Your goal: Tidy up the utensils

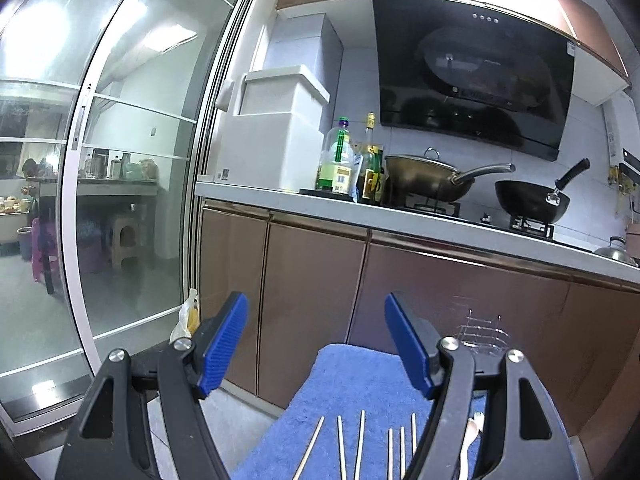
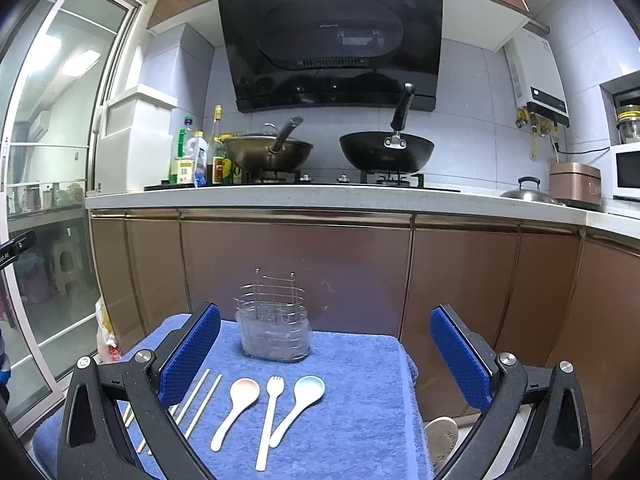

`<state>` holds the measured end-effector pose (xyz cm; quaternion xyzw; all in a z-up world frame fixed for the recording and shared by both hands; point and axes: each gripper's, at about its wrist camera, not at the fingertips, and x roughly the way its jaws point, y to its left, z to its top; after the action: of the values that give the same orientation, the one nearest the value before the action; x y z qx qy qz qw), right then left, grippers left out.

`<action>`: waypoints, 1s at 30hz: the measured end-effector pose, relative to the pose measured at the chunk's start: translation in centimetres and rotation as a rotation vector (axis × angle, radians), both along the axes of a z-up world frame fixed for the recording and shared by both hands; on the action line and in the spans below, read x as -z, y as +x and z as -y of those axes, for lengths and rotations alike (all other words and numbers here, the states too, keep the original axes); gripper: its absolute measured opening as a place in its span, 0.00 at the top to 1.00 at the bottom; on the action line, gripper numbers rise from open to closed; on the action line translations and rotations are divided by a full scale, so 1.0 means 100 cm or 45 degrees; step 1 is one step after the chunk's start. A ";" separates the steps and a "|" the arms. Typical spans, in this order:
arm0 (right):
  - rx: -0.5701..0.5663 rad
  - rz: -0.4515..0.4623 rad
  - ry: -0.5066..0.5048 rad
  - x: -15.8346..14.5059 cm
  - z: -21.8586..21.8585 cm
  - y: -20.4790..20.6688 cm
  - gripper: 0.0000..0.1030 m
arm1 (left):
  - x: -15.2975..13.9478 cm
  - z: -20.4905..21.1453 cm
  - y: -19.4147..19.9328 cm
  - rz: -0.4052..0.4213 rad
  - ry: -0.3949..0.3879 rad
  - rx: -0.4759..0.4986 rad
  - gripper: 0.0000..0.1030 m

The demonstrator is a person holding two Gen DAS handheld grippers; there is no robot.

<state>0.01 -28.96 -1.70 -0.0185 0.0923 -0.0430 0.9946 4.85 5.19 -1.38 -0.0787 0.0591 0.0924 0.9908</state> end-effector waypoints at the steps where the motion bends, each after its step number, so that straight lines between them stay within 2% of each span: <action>1: 0.004 0.004 -0.001 0.000 0.001 0.002 0.00 | -0.003 0.001 0.002 0.010 0.007 -0.004 0.33; 10: 0.033 0.057 0.003 -0.019 0.004 0.012 0.00 | -0.027 0.018 0.023 -0.017 0.081 0.028 0.32; 20: 0.021 0.037 -0.036 -0.033 0.002 0.015 0.00 | -0.025 0.031 0.042 -0.094 0.100 0.083 0.32; 26: -0.031 -0.012 -0.053 -0.030 0.002 0.034 0.02 | -0.010 0.044 0.068 -0.198 0.131 0.135 0.32; 30: -0.079 -0.133 -0.015 -0.007 0.011 0.064 0.12 | 0.011 0.040 0.095 -0.357 0.078 0.235 0.32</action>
<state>6.39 -30.05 -1.05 -0.0293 0.1431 -0.0117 0.9892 14.34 1.18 -2.45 -0.0288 0.2009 0.0128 0.9791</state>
